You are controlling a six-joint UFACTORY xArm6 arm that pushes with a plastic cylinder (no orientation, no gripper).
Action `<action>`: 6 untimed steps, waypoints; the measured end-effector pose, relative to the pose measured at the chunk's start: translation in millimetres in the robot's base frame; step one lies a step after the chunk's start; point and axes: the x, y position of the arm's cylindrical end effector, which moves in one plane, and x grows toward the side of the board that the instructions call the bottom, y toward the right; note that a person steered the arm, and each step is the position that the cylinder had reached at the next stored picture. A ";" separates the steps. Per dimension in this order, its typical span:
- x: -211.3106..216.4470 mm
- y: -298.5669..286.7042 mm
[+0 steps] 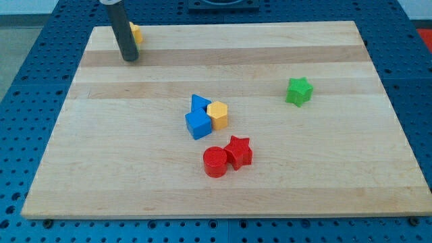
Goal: Move your arm towards the blue cube
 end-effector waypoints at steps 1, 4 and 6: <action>-3.7 -2.8; 154.5 26.2; 271.3 72.5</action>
